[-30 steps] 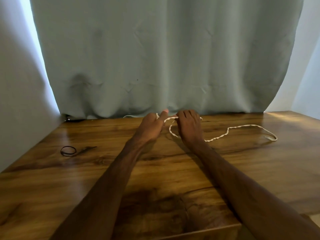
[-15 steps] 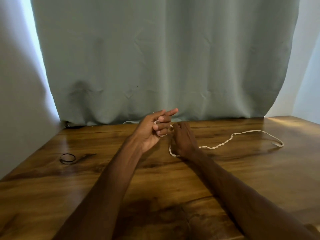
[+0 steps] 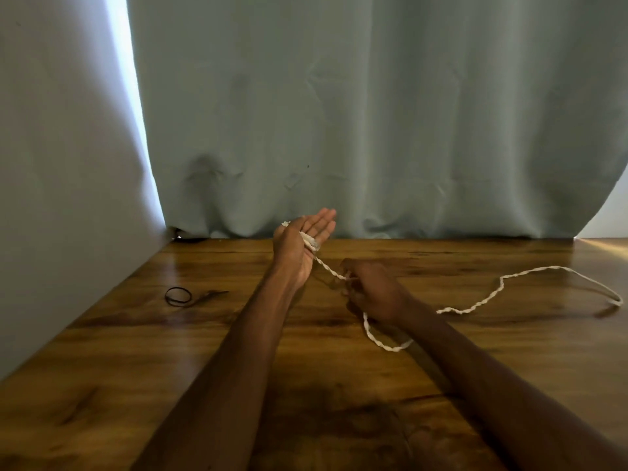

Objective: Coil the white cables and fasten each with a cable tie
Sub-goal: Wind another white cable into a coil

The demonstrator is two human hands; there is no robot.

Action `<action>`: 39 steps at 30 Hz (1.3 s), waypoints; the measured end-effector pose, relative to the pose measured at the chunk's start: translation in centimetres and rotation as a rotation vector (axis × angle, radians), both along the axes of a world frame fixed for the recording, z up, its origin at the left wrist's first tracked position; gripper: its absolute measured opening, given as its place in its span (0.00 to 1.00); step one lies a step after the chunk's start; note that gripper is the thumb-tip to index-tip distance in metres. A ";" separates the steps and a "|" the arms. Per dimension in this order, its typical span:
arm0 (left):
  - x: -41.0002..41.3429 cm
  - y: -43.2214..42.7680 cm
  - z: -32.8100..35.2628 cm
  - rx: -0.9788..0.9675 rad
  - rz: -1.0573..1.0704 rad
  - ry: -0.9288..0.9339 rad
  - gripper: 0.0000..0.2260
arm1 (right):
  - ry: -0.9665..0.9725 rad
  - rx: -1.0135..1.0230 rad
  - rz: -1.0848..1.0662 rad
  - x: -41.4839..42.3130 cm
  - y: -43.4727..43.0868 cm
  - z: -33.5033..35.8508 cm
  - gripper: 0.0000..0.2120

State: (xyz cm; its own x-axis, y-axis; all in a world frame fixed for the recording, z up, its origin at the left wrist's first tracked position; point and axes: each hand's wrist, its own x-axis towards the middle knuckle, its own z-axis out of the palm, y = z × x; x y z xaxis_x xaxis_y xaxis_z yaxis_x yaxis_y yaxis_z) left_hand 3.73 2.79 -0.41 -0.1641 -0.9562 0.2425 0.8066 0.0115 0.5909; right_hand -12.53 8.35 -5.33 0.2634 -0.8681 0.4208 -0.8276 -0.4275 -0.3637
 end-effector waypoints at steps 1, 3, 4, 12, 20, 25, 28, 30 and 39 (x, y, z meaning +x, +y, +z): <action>0.4 -0.4 -0.2 -0.003 0.058 -0.026 0.12 | -0.039 0.029 0.007 0.1 0.4 0.3 0.10; 0.7 -0.7 -0.8 -0.019 0.178 -0.124 0.07 | -0.138 0.073 0.005 0.5 1.1 0.9 0.06; 0.6 -0.8 -1.2 -0.042 0.230 -0.189 0.06 | -0.216 0.094 0.001 0.7 1.6 1.3 0.09; -1.2 -1.5 -3.8 -0.311 0.518 -0.766 0.14 | -0.618 0.567 0.375 0.5 4.1 2.6 0.15; -1.0 -0.4 -5.4 -0.540 0.487 -1.271 0.16 | -0.518 0.742 0.282 -1.3 4.0 3.5 0.13; -1.1 0.9 -4.8 -0.583 0.523 -1.323 0.21 | -0.426 0.640 0.233 -3.4 3.6 3.9 0.12; -1.1 0.8 -5.2 -0.596 0.398 -1.240 0.23 | -0.452 0.480 0.206 -3.9 4.0 4.1 0.11; -1.7 1.2 -5.2 -0.527 0.132 -1.132 0.28 | -0.434 0.230 0.192 -3.9 3.9 4.1 0.11; -4.0 2.9 -2.5 -0.194 -0.987 -0.591 0.19 | -0.644 -0.089 0.061 -6.3 1.4 3.3 0.07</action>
